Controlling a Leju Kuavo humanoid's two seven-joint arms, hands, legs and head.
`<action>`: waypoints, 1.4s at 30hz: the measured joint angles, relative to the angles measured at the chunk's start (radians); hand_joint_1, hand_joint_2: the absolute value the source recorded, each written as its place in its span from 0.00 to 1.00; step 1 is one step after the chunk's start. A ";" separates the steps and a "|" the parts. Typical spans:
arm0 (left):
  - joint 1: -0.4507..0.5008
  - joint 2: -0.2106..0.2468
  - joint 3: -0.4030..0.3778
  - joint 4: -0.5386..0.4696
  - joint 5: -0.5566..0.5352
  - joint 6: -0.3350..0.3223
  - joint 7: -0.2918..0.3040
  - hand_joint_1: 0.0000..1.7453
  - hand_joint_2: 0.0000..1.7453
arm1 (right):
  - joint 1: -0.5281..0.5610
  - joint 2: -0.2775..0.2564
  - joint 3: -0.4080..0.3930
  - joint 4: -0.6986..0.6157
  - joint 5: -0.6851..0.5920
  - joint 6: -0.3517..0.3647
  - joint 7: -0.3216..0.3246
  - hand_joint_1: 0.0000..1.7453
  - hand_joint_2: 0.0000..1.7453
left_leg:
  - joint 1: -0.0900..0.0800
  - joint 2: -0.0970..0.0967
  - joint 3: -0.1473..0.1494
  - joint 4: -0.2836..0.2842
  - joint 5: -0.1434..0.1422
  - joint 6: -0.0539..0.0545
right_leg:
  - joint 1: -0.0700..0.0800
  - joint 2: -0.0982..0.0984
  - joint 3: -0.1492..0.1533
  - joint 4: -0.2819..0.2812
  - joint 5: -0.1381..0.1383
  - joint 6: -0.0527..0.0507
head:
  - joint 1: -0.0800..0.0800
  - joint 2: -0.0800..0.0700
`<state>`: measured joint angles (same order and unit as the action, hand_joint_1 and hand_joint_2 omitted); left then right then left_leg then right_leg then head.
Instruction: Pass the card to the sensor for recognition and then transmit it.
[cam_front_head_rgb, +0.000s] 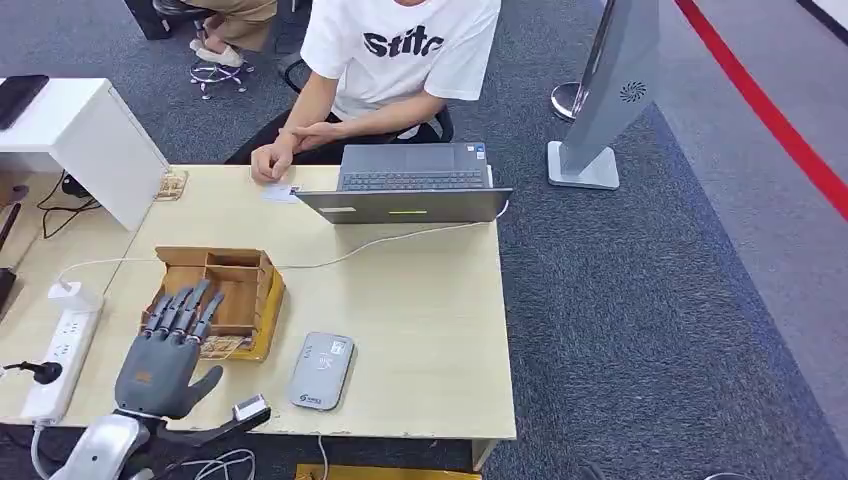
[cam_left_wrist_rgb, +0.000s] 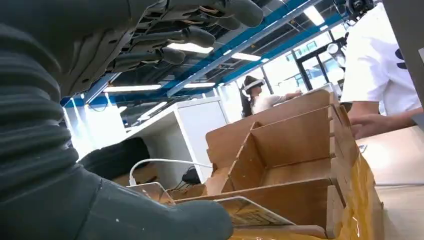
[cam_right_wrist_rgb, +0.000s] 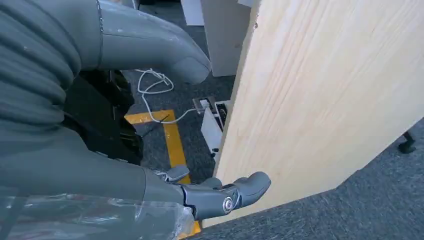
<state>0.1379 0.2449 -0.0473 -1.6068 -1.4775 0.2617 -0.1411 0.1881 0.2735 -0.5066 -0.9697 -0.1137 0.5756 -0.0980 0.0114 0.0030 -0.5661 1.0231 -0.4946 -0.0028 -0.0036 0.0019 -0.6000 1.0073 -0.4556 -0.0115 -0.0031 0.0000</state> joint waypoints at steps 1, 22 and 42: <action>-0.001 -0.001 0.000 0.002 0.000 0.000 0.000 0.00 1.00 | 0.000 0.000 0.000 0.000 0.000 0.000 0.000 0.00 1.00 | 0.000 0.000 0.000 0.000 0.000 0.000 | 0.000 0.000 0.000 0.000 0.000 0.000 | 0.000 0.000; -0.041 0.003 0.015 0.061 0.006 -0.069 -0.021 0.00 1.00 | -0.016 0.000 0.002 0.013 -0.006 0.006 -0.011 0.00 1.00 | 0.000 -0.001 0.000 0.000 0.000 0.000 | 0.000 -0.001 0.000 0.000 0.000 0.000 | 0.000 0.000; -0.067 -0.012 0.014 0.090 0.007 -0.106 0.000 0.00 1.00 | -0.027 -0.004 0.032 0.038 -0.058 -0.020 -0.020 0.00 1.00 | 0.000 0.000 0.001 0.000 0.000 0.000 | 0.000 0.001 0.000 0.000 0.000 0.000 | 0.001 0.000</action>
<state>0.0708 0.2327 -0.0328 -1.5167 -1.4702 0.1553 -0.1408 0.1607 0.2693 -0.4742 -0.9316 -0.1713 0.5558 -0.1179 0.0113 0.0033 -0.5653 1.0231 -0.4945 -0.0028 -0.0035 0.0025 -0.6001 1.0073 -0.4556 -0.0116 -0.0023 0.0000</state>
